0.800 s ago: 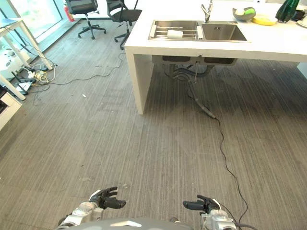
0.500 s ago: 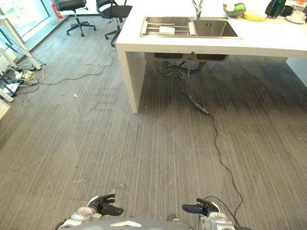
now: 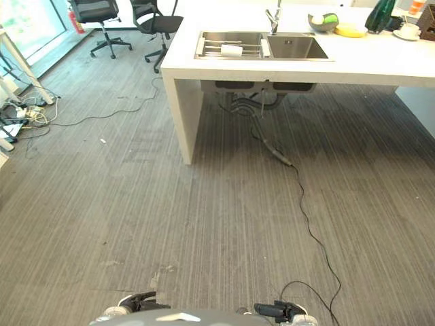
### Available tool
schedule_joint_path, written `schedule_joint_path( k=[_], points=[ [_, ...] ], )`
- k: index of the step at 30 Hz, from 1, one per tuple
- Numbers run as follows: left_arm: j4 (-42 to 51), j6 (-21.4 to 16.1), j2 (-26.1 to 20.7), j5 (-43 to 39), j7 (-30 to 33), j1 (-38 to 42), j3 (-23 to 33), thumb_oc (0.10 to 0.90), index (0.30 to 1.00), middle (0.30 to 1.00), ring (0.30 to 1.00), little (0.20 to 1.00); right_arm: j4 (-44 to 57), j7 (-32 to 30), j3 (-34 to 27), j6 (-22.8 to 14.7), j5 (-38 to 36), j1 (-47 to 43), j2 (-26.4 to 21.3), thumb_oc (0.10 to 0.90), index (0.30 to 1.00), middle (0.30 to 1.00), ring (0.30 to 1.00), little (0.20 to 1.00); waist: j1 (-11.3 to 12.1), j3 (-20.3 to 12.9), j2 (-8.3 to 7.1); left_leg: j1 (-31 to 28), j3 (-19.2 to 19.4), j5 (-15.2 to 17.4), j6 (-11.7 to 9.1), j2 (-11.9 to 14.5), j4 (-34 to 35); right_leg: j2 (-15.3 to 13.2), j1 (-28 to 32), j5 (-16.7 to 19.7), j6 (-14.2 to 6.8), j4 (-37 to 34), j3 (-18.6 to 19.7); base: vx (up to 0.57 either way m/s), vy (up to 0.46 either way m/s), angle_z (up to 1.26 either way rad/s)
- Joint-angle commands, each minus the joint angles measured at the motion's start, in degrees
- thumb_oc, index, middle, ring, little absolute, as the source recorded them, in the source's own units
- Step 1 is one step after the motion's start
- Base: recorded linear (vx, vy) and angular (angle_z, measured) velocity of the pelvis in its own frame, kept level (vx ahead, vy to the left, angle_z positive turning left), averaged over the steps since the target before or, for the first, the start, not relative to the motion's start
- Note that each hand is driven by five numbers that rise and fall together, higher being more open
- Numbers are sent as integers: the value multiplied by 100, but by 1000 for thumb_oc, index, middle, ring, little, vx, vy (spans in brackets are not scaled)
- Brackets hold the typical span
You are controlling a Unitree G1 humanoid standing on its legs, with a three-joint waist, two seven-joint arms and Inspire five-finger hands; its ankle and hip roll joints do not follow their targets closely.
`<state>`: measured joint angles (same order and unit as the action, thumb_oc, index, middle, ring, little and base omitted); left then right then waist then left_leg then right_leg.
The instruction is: Place the dishes in the dishwasher.
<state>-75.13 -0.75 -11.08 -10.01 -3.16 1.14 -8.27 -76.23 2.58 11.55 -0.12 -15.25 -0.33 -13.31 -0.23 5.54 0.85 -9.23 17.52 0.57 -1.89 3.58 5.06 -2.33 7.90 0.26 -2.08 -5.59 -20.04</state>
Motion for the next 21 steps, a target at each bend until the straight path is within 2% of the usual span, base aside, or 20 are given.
schedule_joint_path(
  k=[1, 8, 15, 21],
  points=[
    [-509, 80, 171, 426, -9, 25, -352, 800, 900, 900, 900, 900, -225, 117, 243, 19, 244, -139, 85, 800, 900, 900, 900, 900, 34, -17, -93, 215, -160, -52, -257, -82, -6, -600, -101, 246, -753, 59, -330, 23, -1, 4],
    [-521, 135, 216, 305, -92, 59, -360, 800, 900, 900, 900, 900, -259, 138, 197, 43, 160, -134, 93, 800, 900, 900, 900, 900, 19, -41, -67, 190, -171, -64, -271, -71, -6, -577, -74, 220, -735, 59, -322, 3, 0, 1],
    [-535, 118, 250, 626, -97, 98, -561, 800, 900, 900, 900, 900, -355, 157, 206, 78, 226, -131, 91, 800, 900, 900, 900, 900, -27, -76, -63, 179, -131, -60, -277, -57, -6, -562, -77, 225, -740, 59, -314, 0, 4, 0],
    [-510, 120, 230, 577, -44, 82, -500, 800, 900, 900, 900, 900, -402, 146, 114, 105, 243, -114, 33, 800, 900, 900, 900, 900, -34, -48, -81, 198, -112, -30, -252, -78, -6, -592, -98, 262, -763, 59, -340, -4, 14, 0]
  ],
)
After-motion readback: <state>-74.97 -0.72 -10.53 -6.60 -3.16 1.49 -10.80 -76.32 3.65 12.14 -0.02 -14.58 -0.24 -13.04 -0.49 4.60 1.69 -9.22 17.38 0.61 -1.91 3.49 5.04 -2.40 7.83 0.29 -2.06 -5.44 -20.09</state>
